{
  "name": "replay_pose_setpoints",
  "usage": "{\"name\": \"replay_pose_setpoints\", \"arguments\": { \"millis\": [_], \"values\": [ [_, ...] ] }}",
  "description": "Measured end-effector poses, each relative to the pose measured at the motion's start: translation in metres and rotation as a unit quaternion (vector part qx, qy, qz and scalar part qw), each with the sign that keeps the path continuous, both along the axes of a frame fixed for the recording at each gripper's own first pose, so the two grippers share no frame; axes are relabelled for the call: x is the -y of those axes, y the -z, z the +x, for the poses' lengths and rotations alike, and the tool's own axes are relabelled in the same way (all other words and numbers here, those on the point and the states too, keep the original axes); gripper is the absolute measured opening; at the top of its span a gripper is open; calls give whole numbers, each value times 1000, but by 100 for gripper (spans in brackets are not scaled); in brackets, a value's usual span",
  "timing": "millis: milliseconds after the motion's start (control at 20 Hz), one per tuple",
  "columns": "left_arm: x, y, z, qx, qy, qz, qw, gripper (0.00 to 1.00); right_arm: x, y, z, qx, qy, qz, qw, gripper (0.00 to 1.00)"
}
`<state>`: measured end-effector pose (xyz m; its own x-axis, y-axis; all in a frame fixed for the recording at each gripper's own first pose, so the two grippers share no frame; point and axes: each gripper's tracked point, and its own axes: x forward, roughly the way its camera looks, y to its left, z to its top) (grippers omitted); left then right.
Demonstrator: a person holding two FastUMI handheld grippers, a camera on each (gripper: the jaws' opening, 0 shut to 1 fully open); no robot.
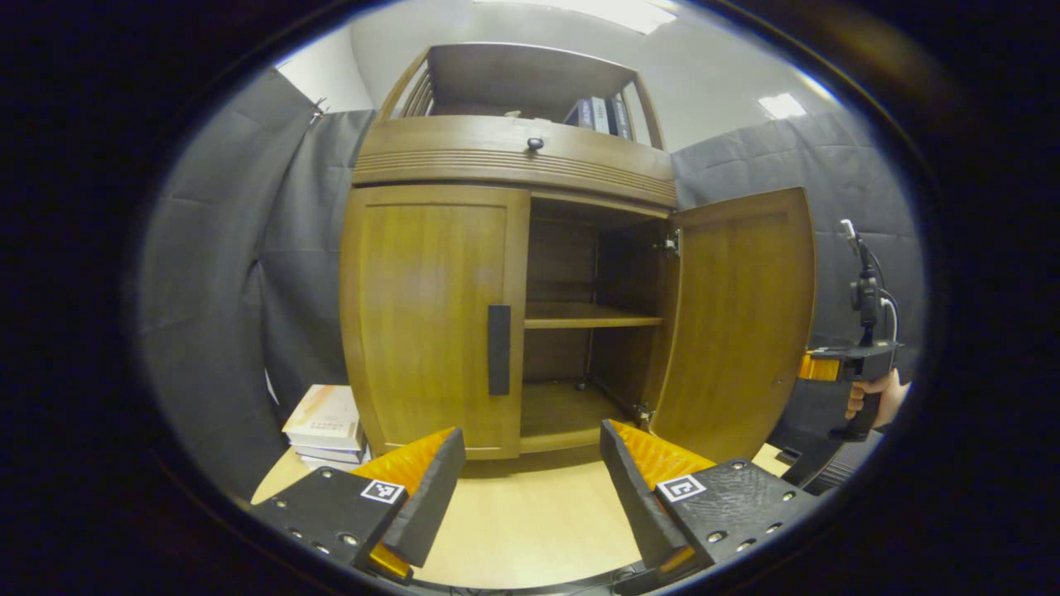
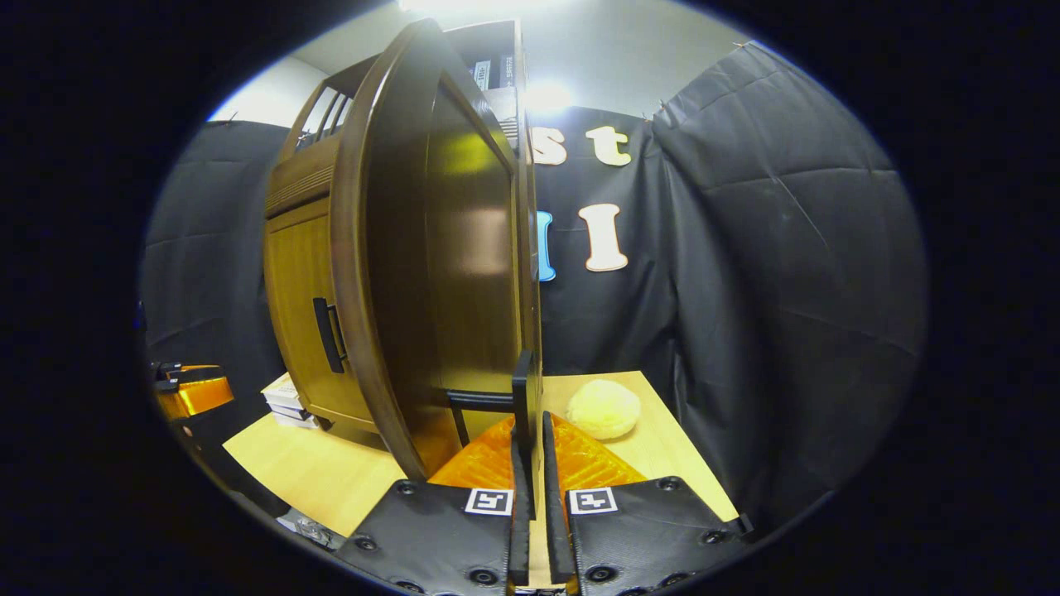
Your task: Open the right door of the double-door shoe cabinet with the right hand, and open the left door with the left hand.
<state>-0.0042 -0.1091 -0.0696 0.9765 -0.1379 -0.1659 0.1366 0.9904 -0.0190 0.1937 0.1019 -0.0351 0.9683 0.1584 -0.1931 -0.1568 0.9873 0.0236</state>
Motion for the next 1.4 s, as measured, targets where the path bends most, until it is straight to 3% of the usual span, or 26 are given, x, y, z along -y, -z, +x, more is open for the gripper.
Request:
{"name": "replay_pose_setpoints", "arguments": {
  "millis": [250,300,350,500,600,750,900,1150,1200,1250,1400],
  "values": [
    [6,0,10,2,2,-6,1000,95,4,1,3,2,-19,1,1000,11],
    [5,-2,13,4,-1,-8,1000,95,4,0,4,1,-22,1,1000,1],
    [3,-4,16,5,-5,-10,1000,95,4,1,4,-3,-27,2,1000,1],
    [-3,-9,27,9,-17,-19,1000,95,7,3,-2,-10,-34,-3,999,19],
    [-9,-13,33,12,-25,-21,999,95,16,6,-5,-12,-23,-15,1000,22],
    [-16,-16,44,16,-31,-8,999,95,31,16,-18,-28,-6,-47,998,55],
    [-21,-14,59,17,-34,4,999,95,43,17,-39,-34,25,-59,997,96],
    [-26,-26,99,34,-54,-1,998,95,26,14,-83,-20,65,-57,996,93],
    [-25,-28,110,39,-53,-6,998,95,16,13,-87,-24,62,-50,997,98],
    [-25,-31,119,43,-53,-9,998,95,6,10,-90,-25,59,-41,997,93],
    [-27,-30,145,46,-56,-3,997,95,-18,-12,-86,-11,60,-12,998,93]
  ]
}}
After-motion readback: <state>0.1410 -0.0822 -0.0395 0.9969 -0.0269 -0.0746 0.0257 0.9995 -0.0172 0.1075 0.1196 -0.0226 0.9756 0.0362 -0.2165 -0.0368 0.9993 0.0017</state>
